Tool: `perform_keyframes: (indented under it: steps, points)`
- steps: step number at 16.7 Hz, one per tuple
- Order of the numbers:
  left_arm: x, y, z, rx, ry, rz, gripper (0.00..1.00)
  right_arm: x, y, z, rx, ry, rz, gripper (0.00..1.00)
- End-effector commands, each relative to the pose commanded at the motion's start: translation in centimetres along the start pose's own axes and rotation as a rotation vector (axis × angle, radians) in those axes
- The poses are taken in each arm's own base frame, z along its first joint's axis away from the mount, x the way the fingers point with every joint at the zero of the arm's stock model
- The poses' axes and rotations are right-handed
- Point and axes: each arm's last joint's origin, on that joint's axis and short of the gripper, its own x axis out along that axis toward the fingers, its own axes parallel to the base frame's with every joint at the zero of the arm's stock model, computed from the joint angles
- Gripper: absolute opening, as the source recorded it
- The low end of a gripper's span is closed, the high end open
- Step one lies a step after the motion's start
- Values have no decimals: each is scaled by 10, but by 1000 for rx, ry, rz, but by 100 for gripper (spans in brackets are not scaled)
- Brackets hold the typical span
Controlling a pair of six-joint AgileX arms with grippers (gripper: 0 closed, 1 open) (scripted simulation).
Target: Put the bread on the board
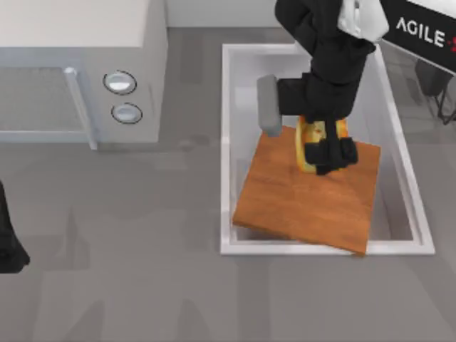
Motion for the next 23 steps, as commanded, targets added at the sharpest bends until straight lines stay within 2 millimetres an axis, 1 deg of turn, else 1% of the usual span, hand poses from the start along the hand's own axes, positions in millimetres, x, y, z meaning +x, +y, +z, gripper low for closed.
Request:
perform_keyframes:
  steps: [6,18,21,23]
  points:
    - [0,0,0,0,0,0,100,1,-1,-2,7,-1,-2,0]
    - [0,0,0,0,0,0,100,45,0,0,0,0,0,0]
    - [0,0,0,0,0,0,100,45,0,0,0,0,0,0]
    - [0,0,0,0,0,0,100,45,0,0,0,0,0,15]
